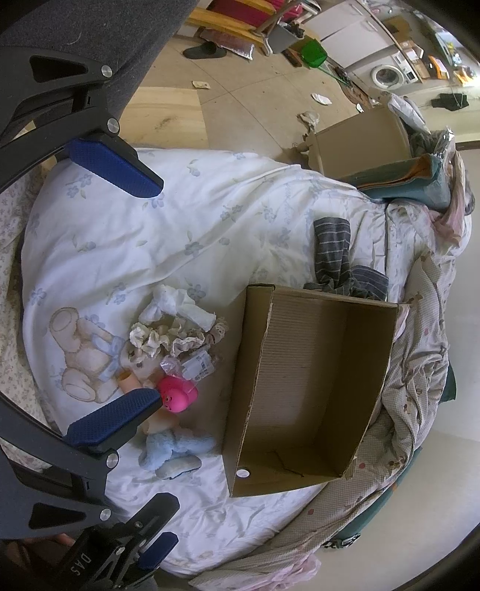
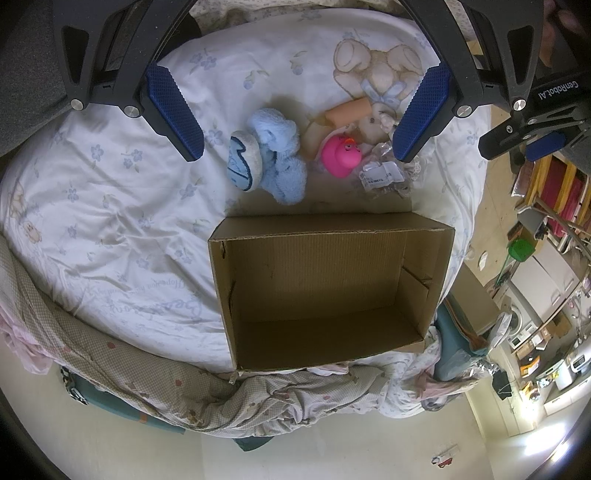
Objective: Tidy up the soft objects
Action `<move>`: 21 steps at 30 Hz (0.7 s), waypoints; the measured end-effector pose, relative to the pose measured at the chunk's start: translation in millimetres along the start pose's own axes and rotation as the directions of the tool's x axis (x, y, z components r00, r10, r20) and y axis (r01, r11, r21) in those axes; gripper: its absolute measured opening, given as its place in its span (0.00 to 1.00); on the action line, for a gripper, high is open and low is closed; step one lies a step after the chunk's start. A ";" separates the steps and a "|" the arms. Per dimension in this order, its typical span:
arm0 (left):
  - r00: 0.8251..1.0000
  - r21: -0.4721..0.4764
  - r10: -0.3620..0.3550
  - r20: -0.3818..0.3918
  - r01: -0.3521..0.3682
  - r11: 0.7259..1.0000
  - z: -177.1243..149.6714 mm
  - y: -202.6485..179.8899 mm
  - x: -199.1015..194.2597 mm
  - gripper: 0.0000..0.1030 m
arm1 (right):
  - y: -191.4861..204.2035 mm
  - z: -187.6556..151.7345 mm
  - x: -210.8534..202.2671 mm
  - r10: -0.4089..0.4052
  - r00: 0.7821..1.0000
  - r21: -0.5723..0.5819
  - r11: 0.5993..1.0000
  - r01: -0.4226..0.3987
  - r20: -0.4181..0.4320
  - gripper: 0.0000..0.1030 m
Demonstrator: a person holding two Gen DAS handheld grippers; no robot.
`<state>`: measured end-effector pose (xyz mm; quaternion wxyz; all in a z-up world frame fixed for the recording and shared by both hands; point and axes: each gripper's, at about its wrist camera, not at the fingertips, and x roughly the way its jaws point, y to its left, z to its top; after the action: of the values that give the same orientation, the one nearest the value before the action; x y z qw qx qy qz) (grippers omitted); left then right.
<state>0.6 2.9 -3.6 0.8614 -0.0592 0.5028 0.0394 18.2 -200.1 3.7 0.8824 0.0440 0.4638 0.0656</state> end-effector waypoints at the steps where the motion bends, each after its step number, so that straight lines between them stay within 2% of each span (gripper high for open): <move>1: 1.000 0.000 0.001 0.000 -0.001 1.000 0.1 0.0 -0.1 1.00 | -0.1 -0.1 0.0 -0.001 1.000 0.000 1.000 0.001 0.000 1.00; 21: 1.000 0.004 0.005 -0.001 -0.005 1.000 -1.5 0.1 1.6 1.00 | 0.1 0.2 0.1 -0.001 1.000 0.000 1.000 0.001 -0.002 1.00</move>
<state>0.1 2.8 -5.7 0.8613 -0.0565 0.5034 0.0405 18.5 -199.9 3.8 0.8819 0.0437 0.4648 0.0652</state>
